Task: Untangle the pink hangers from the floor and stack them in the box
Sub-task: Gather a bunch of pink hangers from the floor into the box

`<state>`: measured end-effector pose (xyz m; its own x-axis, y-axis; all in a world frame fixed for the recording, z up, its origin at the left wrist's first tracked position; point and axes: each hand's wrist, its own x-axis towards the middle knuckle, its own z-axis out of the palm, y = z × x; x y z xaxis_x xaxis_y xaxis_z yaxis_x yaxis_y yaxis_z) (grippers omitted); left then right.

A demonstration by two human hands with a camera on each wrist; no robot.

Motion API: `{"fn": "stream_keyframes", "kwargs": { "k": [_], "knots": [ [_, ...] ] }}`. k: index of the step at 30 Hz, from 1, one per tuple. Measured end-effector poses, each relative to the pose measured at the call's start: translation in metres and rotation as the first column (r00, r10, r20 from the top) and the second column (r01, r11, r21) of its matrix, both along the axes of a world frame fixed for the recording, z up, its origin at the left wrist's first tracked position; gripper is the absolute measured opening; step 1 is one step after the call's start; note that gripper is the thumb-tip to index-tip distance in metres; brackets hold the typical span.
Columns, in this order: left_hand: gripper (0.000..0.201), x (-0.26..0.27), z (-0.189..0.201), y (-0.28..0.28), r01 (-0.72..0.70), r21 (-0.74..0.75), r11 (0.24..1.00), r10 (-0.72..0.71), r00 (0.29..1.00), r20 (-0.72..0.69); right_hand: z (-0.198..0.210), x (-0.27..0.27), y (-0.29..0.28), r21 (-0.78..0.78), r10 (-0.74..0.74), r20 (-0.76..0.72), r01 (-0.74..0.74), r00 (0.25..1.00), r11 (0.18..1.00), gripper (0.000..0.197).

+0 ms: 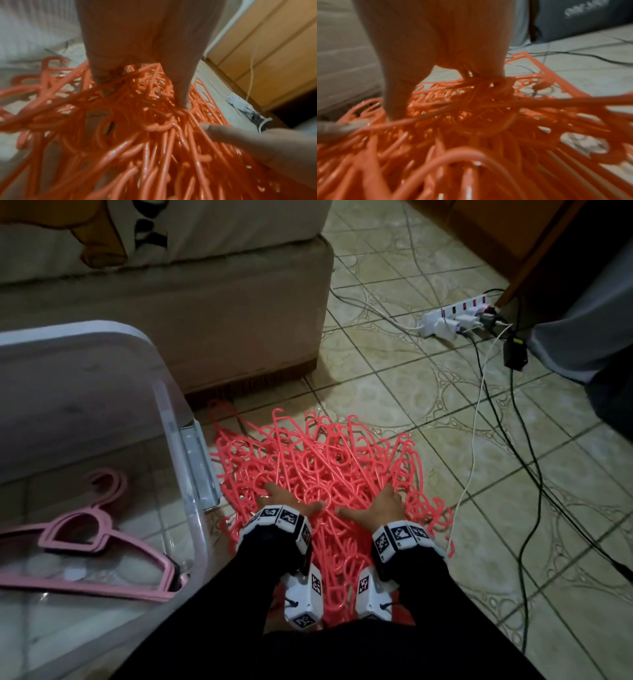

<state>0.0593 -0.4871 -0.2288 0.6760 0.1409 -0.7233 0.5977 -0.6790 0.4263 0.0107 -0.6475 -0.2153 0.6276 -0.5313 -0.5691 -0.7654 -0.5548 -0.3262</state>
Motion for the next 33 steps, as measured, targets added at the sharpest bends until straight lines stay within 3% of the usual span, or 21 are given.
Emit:
{"fn": "stream_keyframes", "kwargs": {
  "k": [4,9,13,15,20,29,33],
  "knots": [
    [0.132,0.000,-0.007,0.002,-0.078,-0.109,0.991,0.082,0.996,0.039,-0.001,0.005,0.001,-0.032,-0.038,-0.006,0.038,0.999,0.999,0.123],
    [0.134,-0.006,-0.016,0.001,-0.118,-0.239,0.964,0.149,0.982,0.118,-0.002,0.007,-0.003,0.024,-0.065,0.068,0.063,0.996,0.998,0.090],
    [0.124,-0.006,-0.018,0.002,-0.115,-0.329,0.937,0.158,0.982,0.107,-0.005,0.005,-0.002,-0.026,0.042,0.017,-0.042,0.999,0.999,0.108],
    [0.118,-0.005,-0.016,0.003,-0.097,-0.306,0.947,0.140,0.983,0.122,-0.006,0.005,0.001,-0.036,0.076,0.022,-0.076,0.997,0.996,0.112],
    [0.102,-0.002,-0.016,0.005,-0.104,-0.303,0.947,0.144,0.983,0.113,-0.002,0.008,0.009,-0.088,0.068,0.089,-0.060,0.994,0.994,0.105],
    [0.101,-0.011,-0.019,0.003,-0.159,-0.318,0.935,0.226,0.956,0.187,0.002,0.017,0.011,-0.117,0.097,0.089,-0.086,0.991,0.989,0.105],
    [0.105,-0.015,-0.015,0.002,-0.110,-0.282,0.953,0.182,0.953,0.243,0.008,0.019,0.009,-0.074,0.119,0.102,-0.112,0.988,0.991,0.112]
  ]
}}
